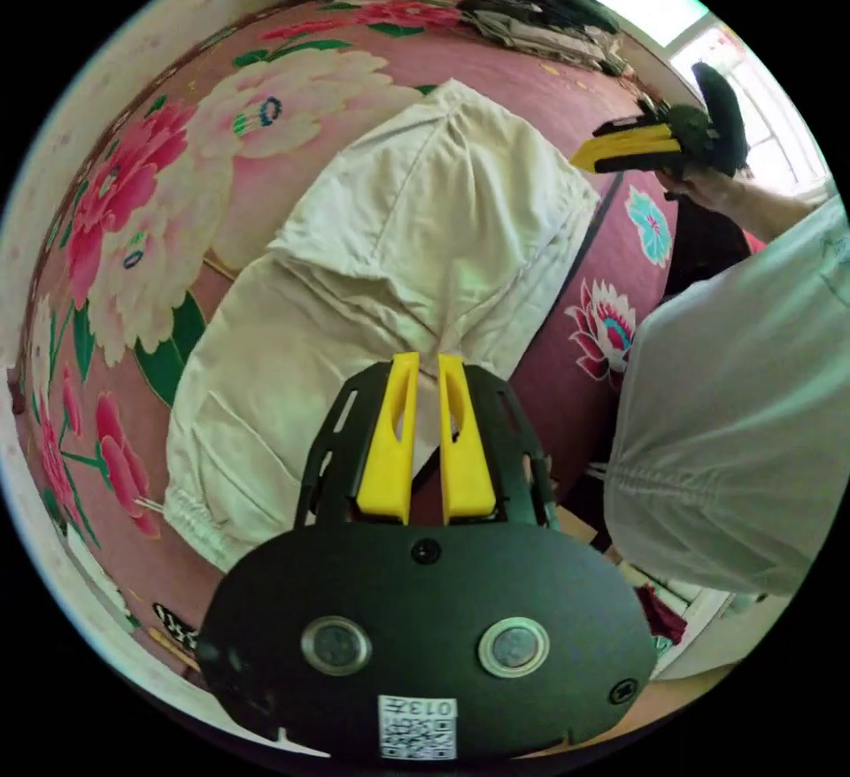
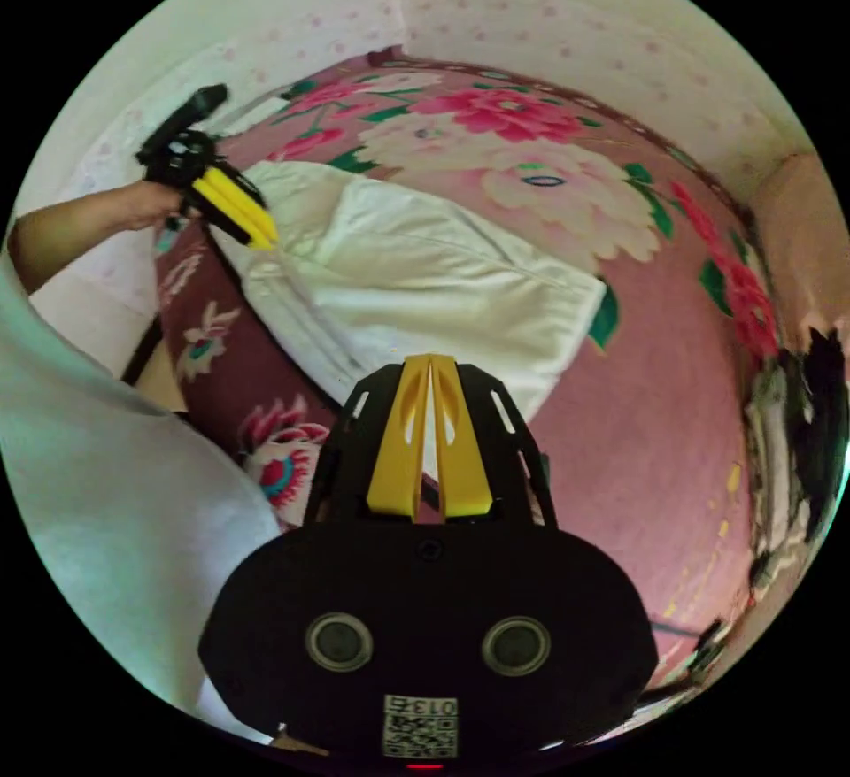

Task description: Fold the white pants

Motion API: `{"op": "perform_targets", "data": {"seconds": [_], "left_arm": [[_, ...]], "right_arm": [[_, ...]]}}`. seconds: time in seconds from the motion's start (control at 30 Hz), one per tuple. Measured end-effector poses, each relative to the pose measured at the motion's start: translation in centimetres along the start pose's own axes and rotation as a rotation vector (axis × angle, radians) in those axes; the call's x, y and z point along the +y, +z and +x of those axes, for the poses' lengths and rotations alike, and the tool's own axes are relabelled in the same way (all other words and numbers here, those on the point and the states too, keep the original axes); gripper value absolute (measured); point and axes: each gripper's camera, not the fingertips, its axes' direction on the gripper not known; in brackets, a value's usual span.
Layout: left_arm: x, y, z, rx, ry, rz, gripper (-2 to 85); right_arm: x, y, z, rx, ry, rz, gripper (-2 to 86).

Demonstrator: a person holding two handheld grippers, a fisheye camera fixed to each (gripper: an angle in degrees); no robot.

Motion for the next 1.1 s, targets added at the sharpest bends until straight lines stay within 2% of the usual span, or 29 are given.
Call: {"op": "perform_targets", "data": {"seconds": [0.1, 0.13, 0.2, 0.27, 0.37, 0.4, 0.43, 0.5, 0.6, 0.67, 0.77, 0.83, 0.9, 1.0, 1.07, 1.1], "left_arm": [[-0.8, -0.1, -1.5, -0.034, -0.184, 0.110, 5.4], [-1.6, 1.1, -2.0, -0.035, -0.233, 0.097, 5.9], [-2.8, 3.6, -2.5, -0.035, -0.270, 0.034, 6.3], [-3.8, 5.5, -2.6, 0.001, -0.299, -0.001, 6.4], [-4.3, 5.6, -1.6, -0.053, -0.265, 0.007, 6.3], [-4.1, 5.3, -1.3, -0.072, -0.256, 0.011, 6.0], [-3.7, 4.5, -1.1, -0.097, -0.284, 0.045, 5.6], [-3.2, 2.8, -0.6, -0.150, -0.343, 0.129, 3.6], [-4.1, 0.4, 1.4, -0.288, -0.283, 0.310, 1.6], [-6.1, 0.5, 2.3, -0.285, -0.189, 0.300, 1.0], [-8.9, 4.0, 2.4, -0.126, -0.075, 0.211, 0.2], [-9.4, 8.2, 1.6, -0.070, -0.074, 0.037, -0.1], [-8.7, 7.8, 1.1, -0.055, -0.121, 0.093, -0.1], [-7.3, 7.5, 1.4, -0.104, -0.148, 0.095, -0.2], [-6.6, 8.8, 1.5, -0.104, -0.153, 0.060, -0.2], [-5.6, 9.1, 1.5, -0.111, -0.163, 0.128, -0.2]], "right_arm": [[0.8, 0.5, 1.7, 0.084, 0.055, -0.068, -0.1], [0.7, 1.3, 1.4, 0.107, 0.014, -0.106, -0.1], [1.0, 3.7, 0.6, 0.211, -0.081, -0.245, -0.1], [1.9, 3.3, 0.5, 0.246, -0.089, -0.201, -0.1], [2.1, 1.7, 2.2, 0.222, -0.023, -0.276, -0.1], [1.7, 0.5, 2.9, 0.166, 0.001, -0.276, -0.1], [1.2, -1.4, 3.7, 0.142, 0.028, -0.197, 0.0], [0.3, -3.6, 4.9, 0.202, 0.093, -0.094, 0.1], [-1.6, -3.7, 7.0, 0.186, 0.177, -0.098, 0.8], [-2.5, -2.7, 7.4, 0.117, 0.200, -0.104, 1.1], [-3.5, 0.0, 6.5, 0.117, 0.162, -0.212, 1.0], [-4.2, -1.0, 6.5, 0.139, 0.192, -0.215, 0.5], [-4.6, -3.3, 6.2, 0.133, 0.192, -0.161, 0.2], [-4.6, -6.0, 3.0, 0.139, 0.044, -0.063, 0.0], [-4.3, -5.2, 1.3, 0.142, -0.019, -0.094, 0.0], [-3.9, -3.6, 0.9, 0.141, -0.026, -0.165, 0.0]]}}
